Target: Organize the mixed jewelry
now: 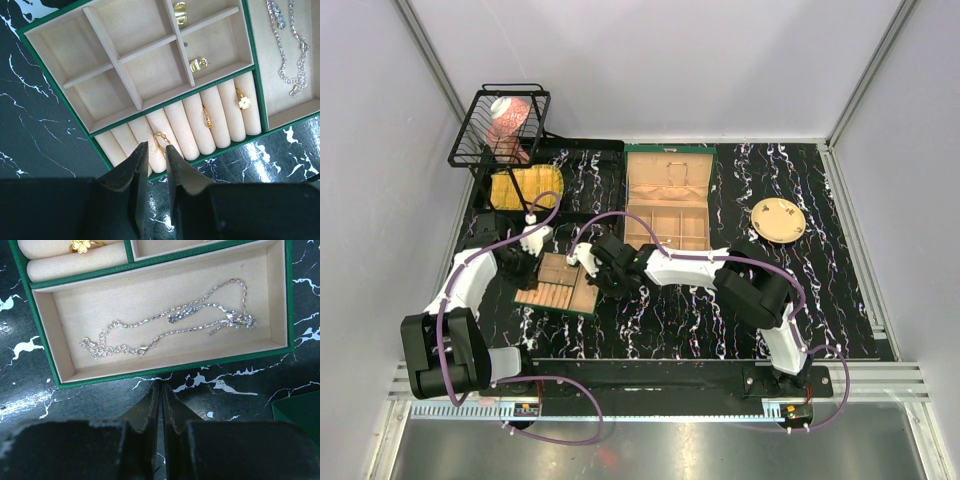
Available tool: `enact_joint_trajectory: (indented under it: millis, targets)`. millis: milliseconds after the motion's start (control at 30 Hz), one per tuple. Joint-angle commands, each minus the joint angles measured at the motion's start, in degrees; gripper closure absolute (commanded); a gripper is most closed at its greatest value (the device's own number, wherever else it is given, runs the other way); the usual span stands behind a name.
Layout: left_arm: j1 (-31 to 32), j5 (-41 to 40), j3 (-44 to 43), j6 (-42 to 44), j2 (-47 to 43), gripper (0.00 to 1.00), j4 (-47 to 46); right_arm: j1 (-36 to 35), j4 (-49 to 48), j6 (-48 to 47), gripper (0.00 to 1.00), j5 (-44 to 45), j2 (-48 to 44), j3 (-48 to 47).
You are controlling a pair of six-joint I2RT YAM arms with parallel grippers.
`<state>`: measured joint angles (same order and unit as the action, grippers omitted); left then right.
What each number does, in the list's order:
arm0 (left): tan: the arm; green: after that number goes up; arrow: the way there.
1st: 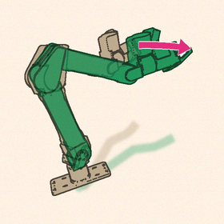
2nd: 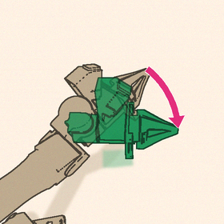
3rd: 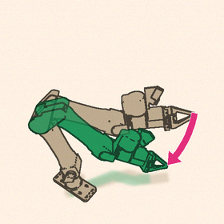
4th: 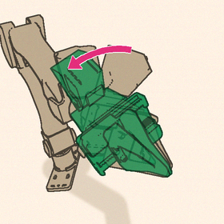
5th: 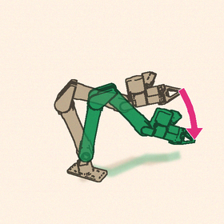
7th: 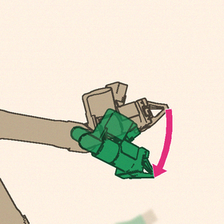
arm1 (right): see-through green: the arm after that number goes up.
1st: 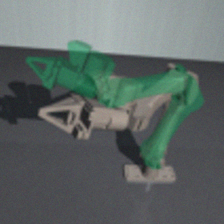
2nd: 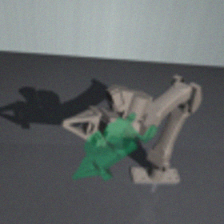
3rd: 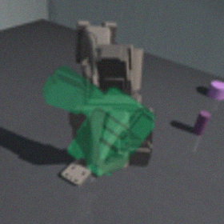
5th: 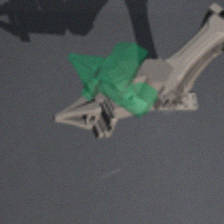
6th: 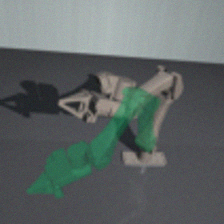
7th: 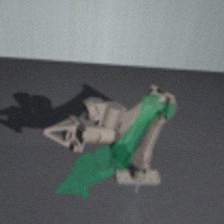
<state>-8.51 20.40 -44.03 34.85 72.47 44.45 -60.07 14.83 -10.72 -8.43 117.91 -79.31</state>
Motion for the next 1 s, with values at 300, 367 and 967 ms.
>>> enact_joint_trajectory:
  millis: [300,367,967]
  targets:
    - [1.04,0.52,0.35,-1.28,-1.19,0.76,-0.15,-0.75,-0.77,-1.23,0.89,0.96,-2.33,0.38]
    - [1.57,0.08,0.35,-1.45,-0.66,0.76,-0.15,-0.66,-0.86,-1.23,0.89,0.96,-2.24,0.38]
    - [3.42,-4.14,3.07,-2.68,0.75,0.76,-3.22,-0.66,-1.21,-1.58,0.89,1.22,-2.77,1.17]
